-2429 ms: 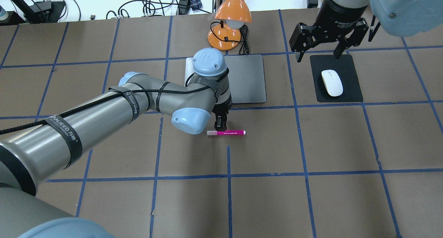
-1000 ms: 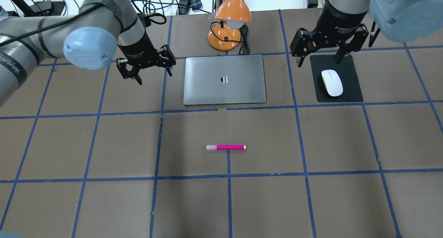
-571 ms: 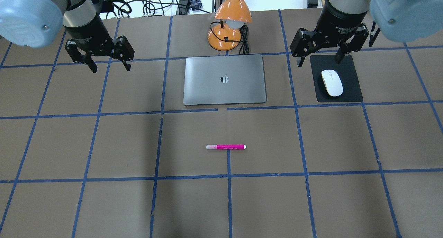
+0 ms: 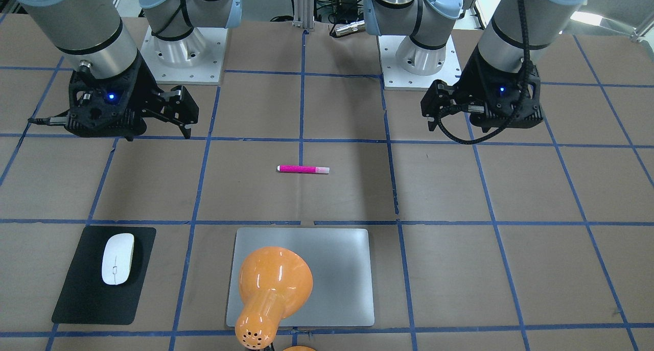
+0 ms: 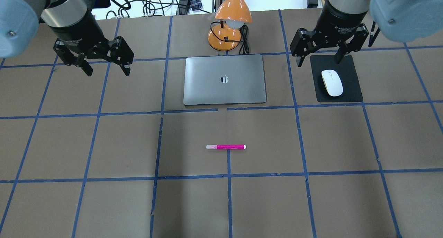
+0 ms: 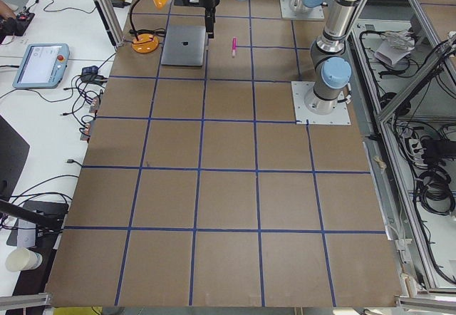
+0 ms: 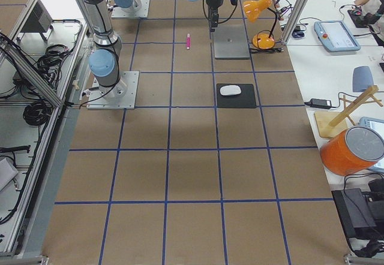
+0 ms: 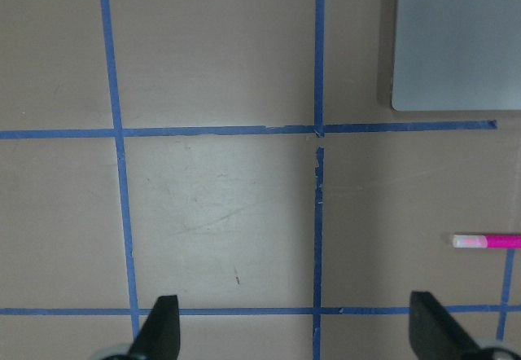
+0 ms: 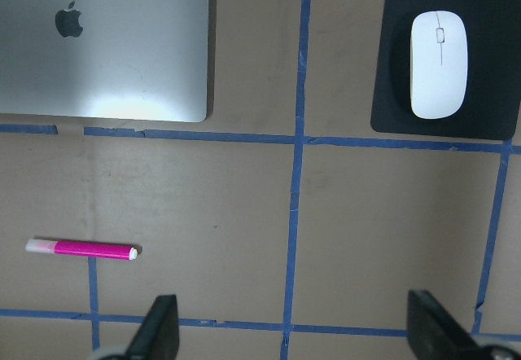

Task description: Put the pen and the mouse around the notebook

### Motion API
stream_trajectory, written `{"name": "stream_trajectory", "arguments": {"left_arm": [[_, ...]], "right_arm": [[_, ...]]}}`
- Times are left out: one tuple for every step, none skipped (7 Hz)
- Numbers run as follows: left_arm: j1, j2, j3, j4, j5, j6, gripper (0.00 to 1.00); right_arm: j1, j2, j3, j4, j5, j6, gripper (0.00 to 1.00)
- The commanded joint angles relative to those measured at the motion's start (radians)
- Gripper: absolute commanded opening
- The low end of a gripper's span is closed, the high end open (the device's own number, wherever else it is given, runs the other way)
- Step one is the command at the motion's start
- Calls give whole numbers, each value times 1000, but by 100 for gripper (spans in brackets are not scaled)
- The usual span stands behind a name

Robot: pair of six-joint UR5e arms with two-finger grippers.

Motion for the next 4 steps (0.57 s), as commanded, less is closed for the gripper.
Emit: {"name": "stream_trajectory", "arguments": {"left_arm": [[-17, 12, -4, 0, 0, -13, 100], [-14, 15, -6, -2, 1, -12, 100], [-11, 15, -6, -2, 3, -12, 100], [-5, 17, -7, -2, 4, -4, 100]], "right_arm": [[0, 0, 0, -5, 0, 0, 100], [0, 0, 0, -32, 0, -2, 100], [0, 0, 0, -32, -1, 0, 100], [0, 0, 0, -34, -2, 0, 100]]}}
